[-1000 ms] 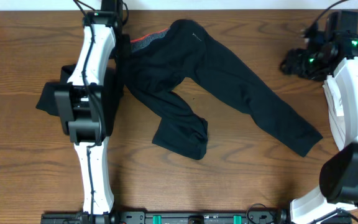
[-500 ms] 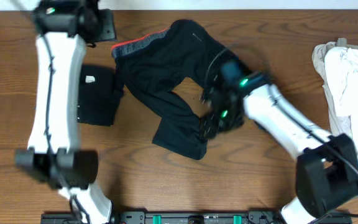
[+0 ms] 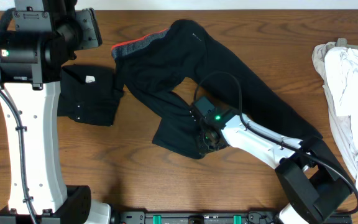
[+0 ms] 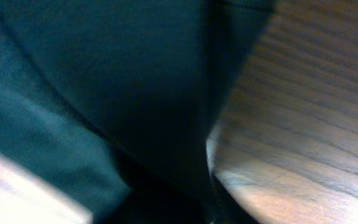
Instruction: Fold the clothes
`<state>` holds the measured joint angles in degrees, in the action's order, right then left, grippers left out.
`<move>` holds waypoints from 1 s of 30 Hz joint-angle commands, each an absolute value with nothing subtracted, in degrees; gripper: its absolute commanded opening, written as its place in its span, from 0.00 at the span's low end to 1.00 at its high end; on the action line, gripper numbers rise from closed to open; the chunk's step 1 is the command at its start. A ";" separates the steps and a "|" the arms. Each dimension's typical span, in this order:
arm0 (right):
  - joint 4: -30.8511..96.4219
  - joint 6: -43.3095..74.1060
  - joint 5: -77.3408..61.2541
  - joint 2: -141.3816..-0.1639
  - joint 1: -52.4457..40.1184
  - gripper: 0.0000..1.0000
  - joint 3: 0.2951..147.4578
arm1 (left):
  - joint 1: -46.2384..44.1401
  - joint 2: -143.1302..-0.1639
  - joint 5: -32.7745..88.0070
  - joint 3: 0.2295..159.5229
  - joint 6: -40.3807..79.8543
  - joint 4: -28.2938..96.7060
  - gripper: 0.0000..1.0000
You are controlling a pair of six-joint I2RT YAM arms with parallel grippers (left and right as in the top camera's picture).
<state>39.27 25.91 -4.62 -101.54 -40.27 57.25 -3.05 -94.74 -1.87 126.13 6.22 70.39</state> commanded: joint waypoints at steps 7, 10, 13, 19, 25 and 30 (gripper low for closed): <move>54.74 20.47 20.82 -94.08 -38.92 0.01 66.11 | -2.85 -94.61 -1.87 126.67 6.76 70.48 0.60; 61.43 9.87 30.87 -89.45 -39.05 0.01 72.42 | -2.85 -94.61 -1.87 126.67 6.79 70.00 0.60; 62.98 -0.54 30.24 -85.69 -39.68 0.07 77.08 | -2.85 -94.61 -1.87 126.67 6.76 69.52 0.61; 65.49 -5.93 29.54 -83.15 -42.65 0.24 77.95 | -2.85 -94.61 -1.89 126.67 6.74 69.34 0.61; 71.07 -2.63 29.52 -83.81 -43.48 0.58 76.14 | -2.85 -94.61 -1.87 126.67 6.76 69.12 0.62; 73.89 13.41 24.69 -83.81 -38.68 0.92 74.61 | -2.85 -94.61 -1.87 126.65 6.74 69.19 0.68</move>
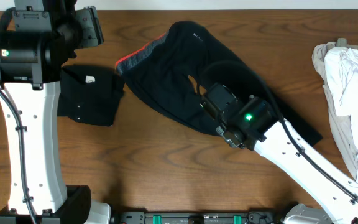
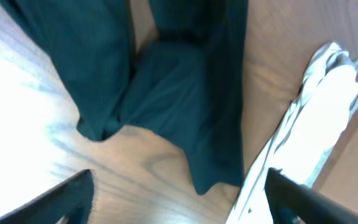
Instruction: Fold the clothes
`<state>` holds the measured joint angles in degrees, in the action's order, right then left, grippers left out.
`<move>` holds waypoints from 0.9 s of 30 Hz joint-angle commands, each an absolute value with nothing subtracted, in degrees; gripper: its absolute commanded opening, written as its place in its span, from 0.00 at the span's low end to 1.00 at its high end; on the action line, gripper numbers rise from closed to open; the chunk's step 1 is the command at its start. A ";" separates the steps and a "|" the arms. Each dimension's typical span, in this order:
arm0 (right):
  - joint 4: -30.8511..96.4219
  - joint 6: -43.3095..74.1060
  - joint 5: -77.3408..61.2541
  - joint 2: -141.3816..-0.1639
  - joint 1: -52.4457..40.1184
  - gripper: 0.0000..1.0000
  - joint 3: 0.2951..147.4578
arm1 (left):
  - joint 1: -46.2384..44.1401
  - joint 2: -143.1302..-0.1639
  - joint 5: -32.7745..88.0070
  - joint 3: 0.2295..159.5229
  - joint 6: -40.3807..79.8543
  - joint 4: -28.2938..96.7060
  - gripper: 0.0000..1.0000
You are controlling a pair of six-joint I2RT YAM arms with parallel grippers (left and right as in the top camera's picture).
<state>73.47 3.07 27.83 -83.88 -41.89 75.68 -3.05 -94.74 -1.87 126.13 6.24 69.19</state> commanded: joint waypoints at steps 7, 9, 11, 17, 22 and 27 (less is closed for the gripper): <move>68.47 18.92 8.64 -83.81 -23.05 0.87 64.49 | -2.85 -95.24 -1.87 126.61 6.74 70.32 0.72; 65.78 19.27 4.97 -83.81 -18.52 0.86 60.34 | -2.85 -95.96 -1.63 126.32 6.74 71.68 0.72; 61.25 18.59 -1.72 -83.81 -14.33 0.83 55.99 | -2.85 -97.03 0.10 125.64 6.74 72.95 0.72; 44.45 16.43 -18.06 -83.83 -9.54 0.68 47.83 | -2.85 -101.58 4.67 122.69 6.74 73.14 0.72; 33.26 26.59 -14.48 -83.92 -9.43 0.59 44.99 | -2.85 -106.24 8.73 120.70 6.70 73.23 0.72; 26.30 34.06 -7.73 -83.94 -9.43 0.53 43.35 | -3.29 -111.07 11.16 119.28 5.58 73.28 0.72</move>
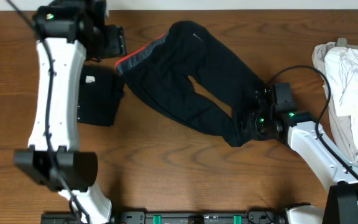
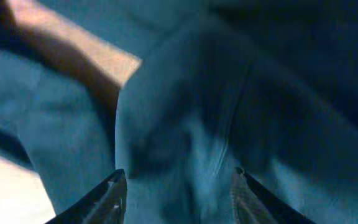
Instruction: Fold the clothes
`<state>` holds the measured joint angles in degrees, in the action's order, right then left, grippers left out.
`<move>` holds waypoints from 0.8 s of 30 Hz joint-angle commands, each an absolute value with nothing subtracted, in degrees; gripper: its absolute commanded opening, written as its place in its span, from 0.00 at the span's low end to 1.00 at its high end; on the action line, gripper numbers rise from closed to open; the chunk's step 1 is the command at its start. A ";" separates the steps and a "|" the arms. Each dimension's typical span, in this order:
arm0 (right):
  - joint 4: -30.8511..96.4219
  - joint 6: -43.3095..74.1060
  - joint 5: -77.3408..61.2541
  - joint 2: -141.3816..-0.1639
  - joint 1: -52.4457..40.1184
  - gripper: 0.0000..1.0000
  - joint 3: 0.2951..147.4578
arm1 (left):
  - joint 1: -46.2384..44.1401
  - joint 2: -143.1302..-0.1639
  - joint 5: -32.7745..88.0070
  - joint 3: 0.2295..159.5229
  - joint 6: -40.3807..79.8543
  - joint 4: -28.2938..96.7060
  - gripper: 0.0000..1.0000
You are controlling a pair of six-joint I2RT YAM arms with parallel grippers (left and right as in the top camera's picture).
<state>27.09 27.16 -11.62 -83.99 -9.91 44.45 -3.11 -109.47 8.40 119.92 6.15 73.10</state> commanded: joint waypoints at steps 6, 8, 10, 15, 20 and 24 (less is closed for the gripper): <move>26.92 35.33 -1.63 -84.03 -9.39 0.57 43.33 | -4.91 -117.64 11.20 118.98 2.46 72.60 0.72; 27.24 35.35 -1.26 -84.03 -9.34 0.50 43.31 | -5.54 -120.22 11.20 118.96 1.93 72.20 0.72; 27.24 35.35 -1.32 -84.03 -9.32 0.33 43.31 | -6.15 -123.07 11.22 118.93 1.96 72.25 0.71; 29.41 35.33 0.36 -84.03 -7.68 0.56 43.31 | -8.12 -129.16 11.25 118.93 1.87 72.97 0.68; 30.13 32.45 -1.28 -84.03 -1.74 0.37 43.33 | -9.80 -133.53 11.18 118.87 1.74 74.04 0.63; 27.68 19.97 -9.50 -84.01 2.83 0.35 43.42 | -10.11 -134.50 11.18 117.40 1.76 75.68 0.49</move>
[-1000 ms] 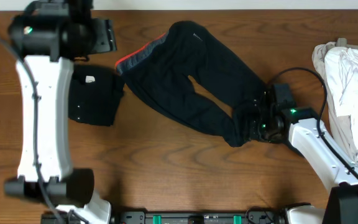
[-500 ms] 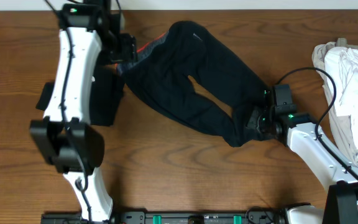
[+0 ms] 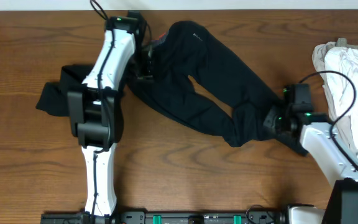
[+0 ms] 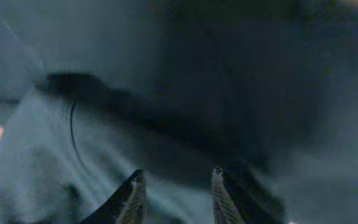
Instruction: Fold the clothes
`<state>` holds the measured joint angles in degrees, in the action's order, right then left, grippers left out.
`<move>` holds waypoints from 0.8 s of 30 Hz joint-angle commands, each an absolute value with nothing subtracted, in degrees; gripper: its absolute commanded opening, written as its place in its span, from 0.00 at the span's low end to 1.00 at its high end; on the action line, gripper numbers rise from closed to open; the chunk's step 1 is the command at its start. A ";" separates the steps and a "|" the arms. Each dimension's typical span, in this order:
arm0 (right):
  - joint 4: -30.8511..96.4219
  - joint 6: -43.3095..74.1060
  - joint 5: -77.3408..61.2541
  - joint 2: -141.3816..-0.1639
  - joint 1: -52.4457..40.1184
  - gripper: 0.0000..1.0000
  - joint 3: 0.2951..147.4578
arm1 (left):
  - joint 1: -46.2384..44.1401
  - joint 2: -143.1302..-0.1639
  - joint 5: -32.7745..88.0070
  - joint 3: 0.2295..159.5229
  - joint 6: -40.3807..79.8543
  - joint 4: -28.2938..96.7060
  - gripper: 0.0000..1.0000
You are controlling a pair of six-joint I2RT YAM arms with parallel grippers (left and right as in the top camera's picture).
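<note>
Black pants (image 3: 216, 74) with a red waistband lie slanted across the table, their two legs side by side and ending in a bunch at the right. My right gripper (image 3: 272, 118) is down on that bunch. In the right wrist view its fingers (image 4: 135, 194) stand partly apart, so the right gripper (image 4: 178, 186) is open, with dark cloth (image 4: 104, 124) close beneath and between them. My left gripper (image 3: 143, 63) reaches to the waistband end at the top. The overhead view does not show how its jaws stand.
A folded black garment (image 3: 55, 99) lies at the left, partly under the left arm. A heap of white and beige clothes (image 3: 347, 74) sits at the right edge. Bare wood shows along the front of the table (image 3: 185, 174).
My left gripper has moved from beside the waistband onto its end. My right gripper has shifted a little to the right on the leg ends, and its fingers stand closer together. The black garment at the left now spreads further left.
First the pants lay with their legs spread apart, and my right gripper was at the end of the near leg. Then that leg was raised toward the right. Later it lay beside the other leg with my right gripper open on the cuffs, where it remains.
</note>
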<state>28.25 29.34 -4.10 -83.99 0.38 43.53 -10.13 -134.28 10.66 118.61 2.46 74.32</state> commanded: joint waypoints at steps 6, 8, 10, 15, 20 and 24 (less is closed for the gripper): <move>32.71 17.30 -10.44 -84.01 6.68 0.31 43.53 | -10.22 -134.50 11.18 111.18 1.76 75.81 0.34; 34.39 17.32 -9.37 -84.01 7.14 0.29 43.53 | -10.22 -134.50 11.18 108.03 1.78 74.35 0.26; 34.87 17.32 -7.51 -84.01 7.22 0.27 43.42 | -10.22 -134.50 11.18 104.75 1.80 72.53 0.19; 33.30 18.41 -2.85 -84.14 7.22 0.28 43.38 | -10.22 -134.47 11.20 99.07 2.90 71.70 0.06; 27.70 18.41 0.27 -87.72 7.29 0.25 43.38 | -10.39 -134.43 11.20 95.74 3.79 73.45 0.06; 21.65 18.37 0.23 -93.89 7.55 0.23 43.38 | -11.09 -133.58 11.20 95.48 3.73 74.56 0.06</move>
